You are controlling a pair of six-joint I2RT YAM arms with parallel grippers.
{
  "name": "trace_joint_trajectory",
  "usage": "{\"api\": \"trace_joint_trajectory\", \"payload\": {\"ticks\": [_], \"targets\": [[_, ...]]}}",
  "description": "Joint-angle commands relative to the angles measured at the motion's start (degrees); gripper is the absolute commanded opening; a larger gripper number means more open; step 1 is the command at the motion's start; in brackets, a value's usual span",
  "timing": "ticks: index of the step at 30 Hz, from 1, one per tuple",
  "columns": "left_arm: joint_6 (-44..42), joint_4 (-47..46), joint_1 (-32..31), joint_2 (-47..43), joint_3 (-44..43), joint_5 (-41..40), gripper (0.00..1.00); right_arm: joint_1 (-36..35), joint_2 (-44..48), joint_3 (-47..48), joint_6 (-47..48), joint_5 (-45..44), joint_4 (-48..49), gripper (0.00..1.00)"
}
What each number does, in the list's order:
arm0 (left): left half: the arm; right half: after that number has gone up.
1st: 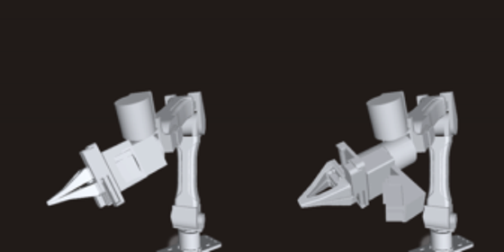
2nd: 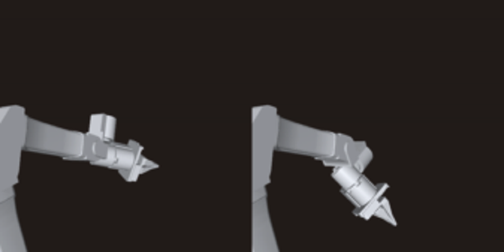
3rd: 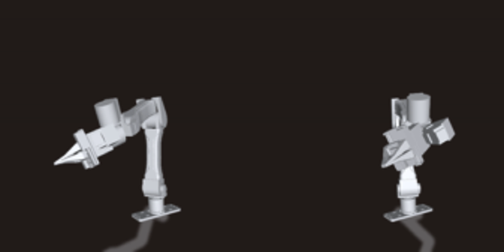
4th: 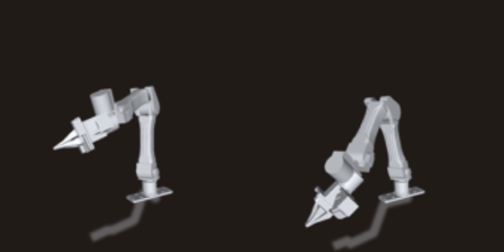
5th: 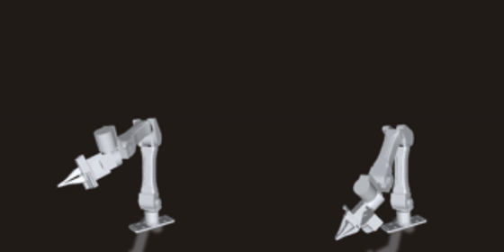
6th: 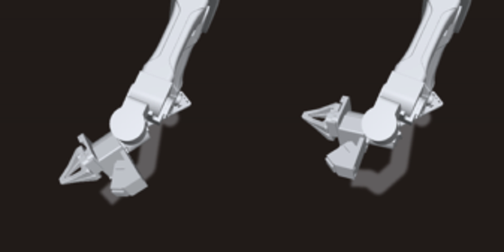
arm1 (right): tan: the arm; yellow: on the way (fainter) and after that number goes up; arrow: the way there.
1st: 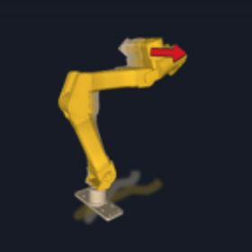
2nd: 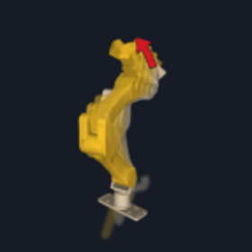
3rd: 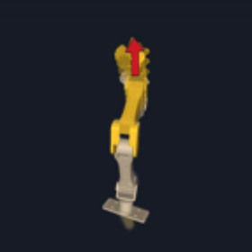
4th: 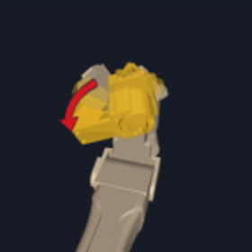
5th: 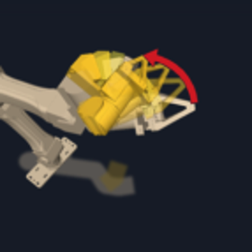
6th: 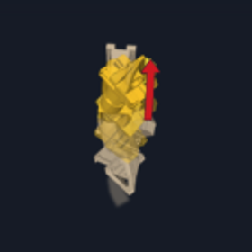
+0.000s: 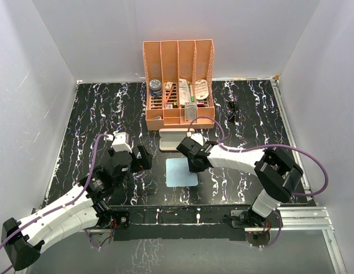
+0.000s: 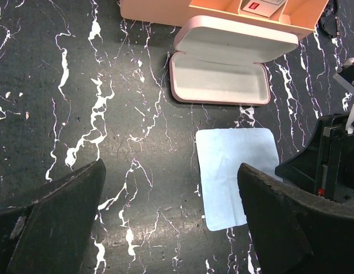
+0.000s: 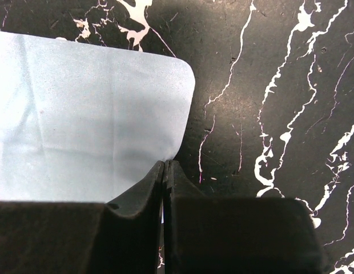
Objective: Organize the sunglasses
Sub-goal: Adjust the glasses cleaning cloth at the center of the board.
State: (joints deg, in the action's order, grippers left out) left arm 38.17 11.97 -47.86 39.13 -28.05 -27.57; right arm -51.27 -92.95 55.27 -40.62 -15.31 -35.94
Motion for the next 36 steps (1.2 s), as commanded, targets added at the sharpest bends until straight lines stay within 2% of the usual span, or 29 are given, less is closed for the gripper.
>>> {"api": "trace_joint_trajectory", "payload": {"ticks": [1, 15, 36], "targets": [[-0.1, -0.8, -0.1, 0.2, 0.4, 0.4, 0.99, -0.1, 2.0, 1.5, -0.2, -0.8, 0.5, 0.0], [0.1, -0.7, -0.1, 0.0, 0.9, 0.4, 0.99, -0.3, -0.2, 4.8, -0.7, 4.7, 2.3, 0.0], [0.5, -0.7, -0.1, -1.0, 1.7, 0.4, 0.99, -3.1, -5.4, 10.2, -2.9, 6.3, 2.5, 0.0]]}}
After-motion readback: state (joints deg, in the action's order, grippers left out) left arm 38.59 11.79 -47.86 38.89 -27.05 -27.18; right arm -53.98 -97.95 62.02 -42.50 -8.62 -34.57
